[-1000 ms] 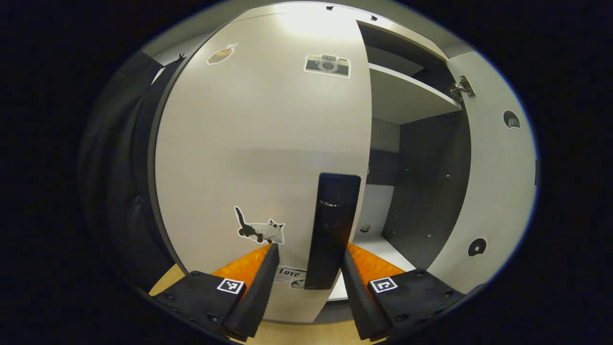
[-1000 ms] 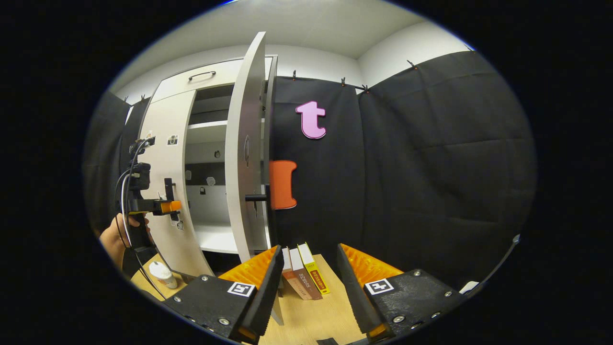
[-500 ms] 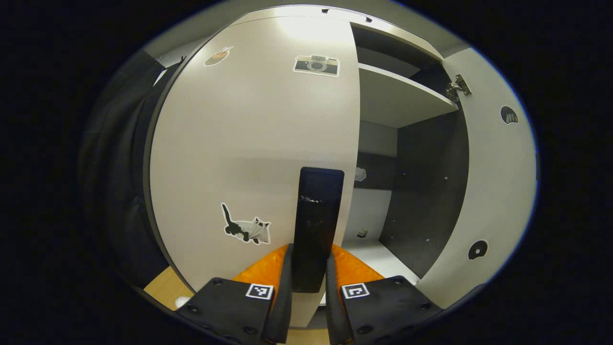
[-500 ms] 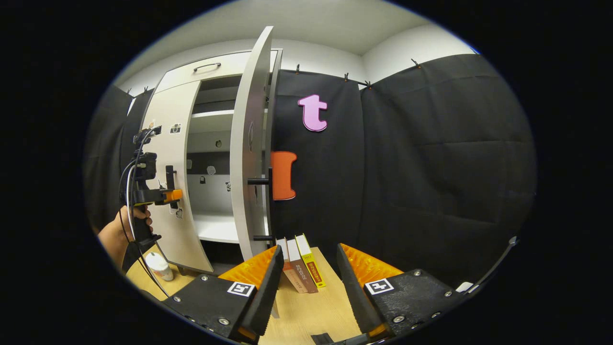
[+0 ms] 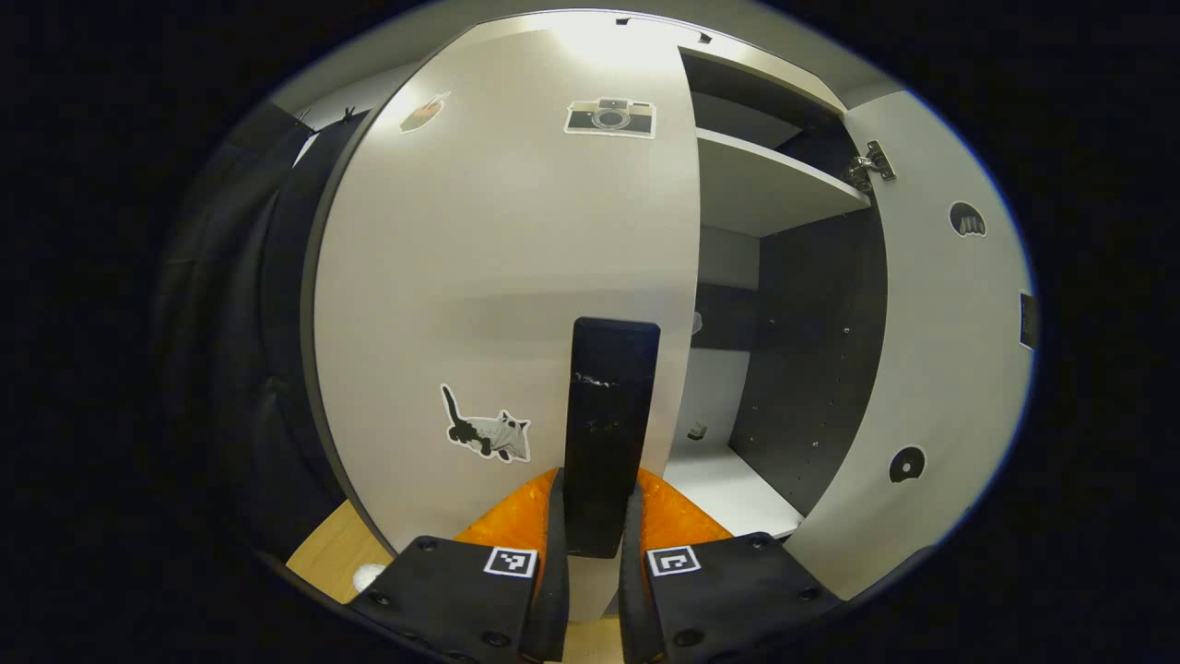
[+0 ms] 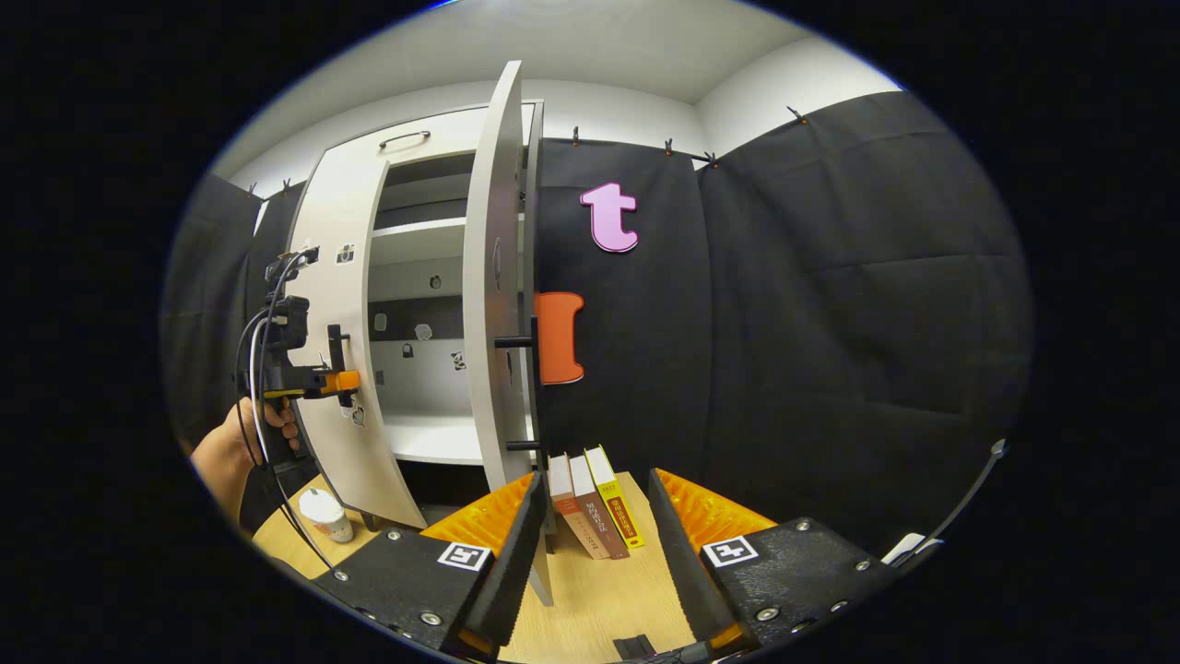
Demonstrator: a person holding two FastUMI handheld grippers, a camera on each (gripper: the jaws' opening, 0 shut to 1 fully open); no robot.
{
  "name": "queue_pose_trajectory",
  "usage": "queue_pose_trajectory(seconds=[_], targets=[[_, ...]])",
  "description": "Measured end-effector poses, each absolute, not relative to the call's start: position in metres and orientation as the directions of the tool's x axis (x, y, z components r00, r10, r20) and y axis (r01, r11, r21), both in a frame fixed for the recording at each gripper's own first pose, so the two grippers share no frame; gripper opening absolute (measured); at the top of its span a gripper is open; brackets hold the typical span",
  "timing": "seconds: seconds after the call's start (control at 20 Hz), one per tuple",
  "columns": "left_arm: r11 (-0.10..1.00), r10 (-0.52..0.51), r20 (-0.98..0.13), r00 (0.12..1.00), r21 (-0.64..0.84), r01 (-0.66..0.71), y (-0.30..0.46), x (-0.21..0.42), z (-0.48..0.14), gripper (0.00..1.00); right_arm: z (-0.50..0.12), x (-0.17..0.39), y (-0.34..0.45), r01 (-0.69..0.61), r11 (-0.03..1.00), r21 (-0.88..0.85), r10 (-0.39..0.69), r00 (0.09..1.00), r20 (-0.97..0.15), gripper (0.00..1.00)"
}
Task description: Open the right door of the double-door shoe cabinet with the right hand, and open the left door with the left hand.
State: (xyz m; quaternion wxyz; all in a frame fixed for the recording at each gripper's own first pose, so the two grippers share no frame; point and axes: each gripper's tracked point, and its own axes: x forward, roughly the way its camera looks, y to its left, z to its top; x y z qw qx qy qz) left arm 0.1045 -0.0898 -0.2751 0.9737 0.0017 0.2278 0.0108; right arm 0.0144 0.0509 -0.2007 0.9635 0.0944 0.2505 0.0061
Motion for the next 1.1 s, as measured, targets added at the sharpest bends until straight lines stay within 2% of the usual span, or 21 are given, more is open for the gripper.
queue_pose_trajectory(seconds=[0.2,0.35,0.4,0.9,0.95,1.0,1.1], targets=[[0.999,0.045,-0.414,0.909,0.024,-0.038,-0.086,0.100,-0.274,0.29,-0.196,0.016,0.062,0.002,0.978,0.210,0.096,0.886,-0.453,0.69],[0.998,0.065,-0.436,0.897,0.032,-0.057,-0.082,0.095,-0.276,0.29,-0.194,0.017,0.072,-0.045,0.973,0.226,0.143,0.886,-0.442,0.69],[0.998,0.059,-0.437,0.898,0.023,-0.054,-0.081,0.093,-0.273,0.24,-0.194,0.016,0.072,-0.058,0.973,0.224,0.153,0.886,-0.437,0.69],[0.997,0.057,-0.445,0.894,-0.016,-0.071,-0.051,0.055,-0.258,0.24,-0.184,0.019,0.104,-0.192,0.946,0.262,0.285,0.879,-0.382,0.69],[0.997,0.064,-0.442,0.895,-0.008,-0.075,-0.049,0.050,-0.255,0.24,-0.184,0.021,0.106,-0.202,0.943,0.264,0.294,0.877,-0.379,0.74],[0.997,0.072,-0.440,0.895,-0.007,-0.083,-0.045,0.044,-0.252,0.24,-0.183,0.020,0.109,-0.212,0.941,0.264,0.303,0.875,-0.378,0.69],[0.995,0.074,-0.439,0.895,-0.026,-0.094,-0.034,0.035,-0.247,0.24,-0.184,0.019,0.115,-0.228,0.935,0.271,0.321,0.869,-0.377,0.69]])
